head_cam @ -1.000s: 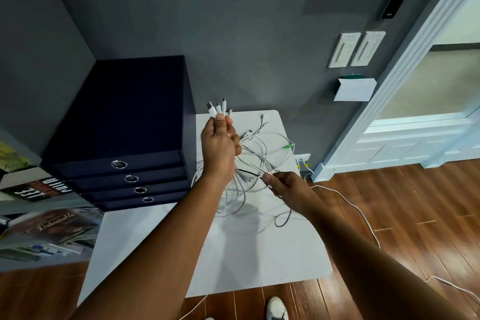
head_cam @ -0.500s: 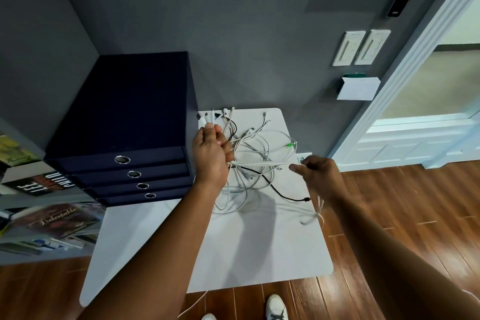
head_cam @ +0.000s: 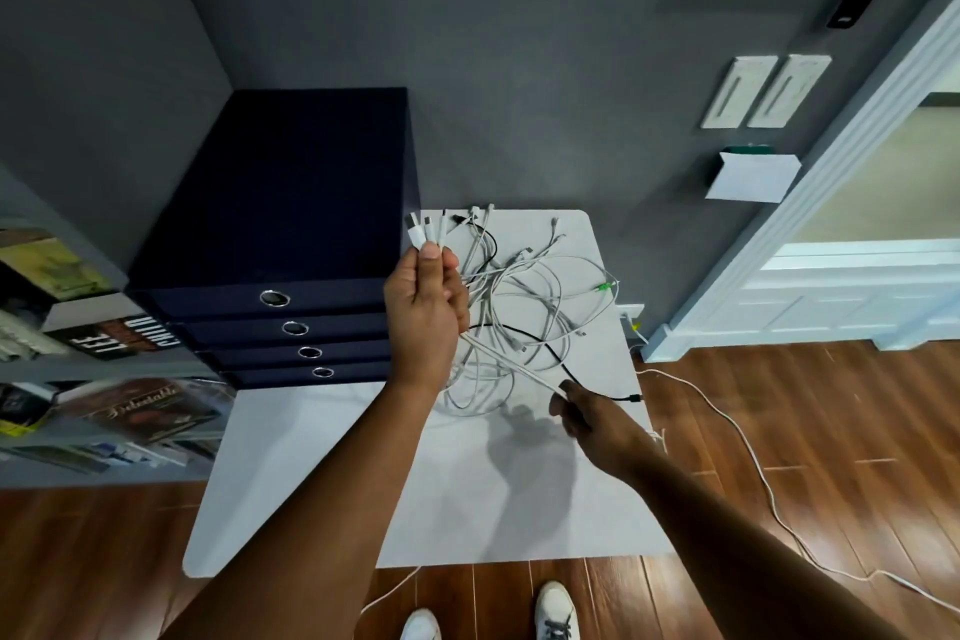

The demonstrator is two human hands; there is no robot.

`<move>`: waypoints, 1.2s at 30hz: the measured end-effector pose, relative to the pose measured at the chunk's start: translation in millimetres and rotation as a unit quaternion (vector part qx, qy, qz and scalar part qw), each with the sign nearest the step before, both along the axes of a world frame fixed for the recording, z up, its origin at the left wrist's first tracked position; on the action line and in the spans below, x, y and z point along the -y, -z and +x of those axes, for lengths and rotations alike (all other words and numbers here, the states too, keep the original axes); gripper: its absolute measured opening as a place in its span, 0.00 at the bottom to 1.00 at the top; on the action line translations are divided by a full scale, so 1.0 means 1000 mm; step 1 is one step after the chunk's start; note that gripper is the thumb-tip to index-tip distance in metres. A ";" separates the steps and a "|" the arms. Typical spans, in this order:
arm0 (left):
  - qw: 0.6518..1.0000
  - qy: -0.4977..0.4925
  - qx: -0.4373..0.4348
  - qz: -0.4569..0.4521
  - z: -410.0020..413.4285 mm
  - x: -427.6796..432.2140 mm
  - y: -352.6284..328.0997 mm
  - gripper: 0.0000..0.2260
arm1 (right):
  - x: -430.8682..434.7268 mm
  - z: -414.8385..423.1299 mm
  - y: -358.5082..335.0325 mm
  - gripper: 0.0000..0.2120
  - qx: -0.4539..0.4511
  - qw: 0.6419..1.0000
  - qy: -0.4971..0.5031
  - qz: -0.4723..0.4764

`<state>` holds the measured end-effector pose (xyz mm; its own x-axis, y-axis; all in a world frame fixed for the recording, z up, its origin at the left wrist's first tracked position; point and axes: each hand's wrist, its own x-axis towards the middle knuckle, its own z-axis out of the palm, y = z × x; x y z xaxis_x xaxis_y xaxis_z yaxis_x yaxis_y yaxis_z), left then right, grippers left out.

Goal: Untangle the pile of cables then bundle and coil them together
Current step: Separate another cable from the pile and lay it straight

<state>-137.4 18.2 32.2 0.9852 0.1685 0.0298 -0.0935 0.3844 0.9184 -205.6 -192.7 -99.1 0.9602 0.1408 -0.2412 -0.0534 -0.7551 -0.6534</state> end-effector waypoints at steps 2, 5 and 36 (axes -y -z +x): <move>0.999 -0.027 0.025 -0.010 -0.003 -0.014 -0.002 0.16 | -0.013 0.000 -0.001 0.10 -0.037 0.999 -0.007 0.036; 0.992 -0.087 0.077 -0.049 -0.009 -0.047 0.002 0.18 | -0.038 0.001 -0.002 0.16 -0.086 0.993 -0.005 0.085; 0.758 -0.182 -0.420 0.466 -0.072 -0.291 0.187 0.17 | -0.171 -0.007 0.049 0.10 0.007 0.983 -0.146 -0.111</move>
<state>-209.5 309.5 -154.5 0.6162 0.7249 -0.3079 0.7293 -0.3776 0.5706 -212.8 -21.8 -148.6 0.8902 0.3561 -0.2841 0.1947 -0.8613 -0.4694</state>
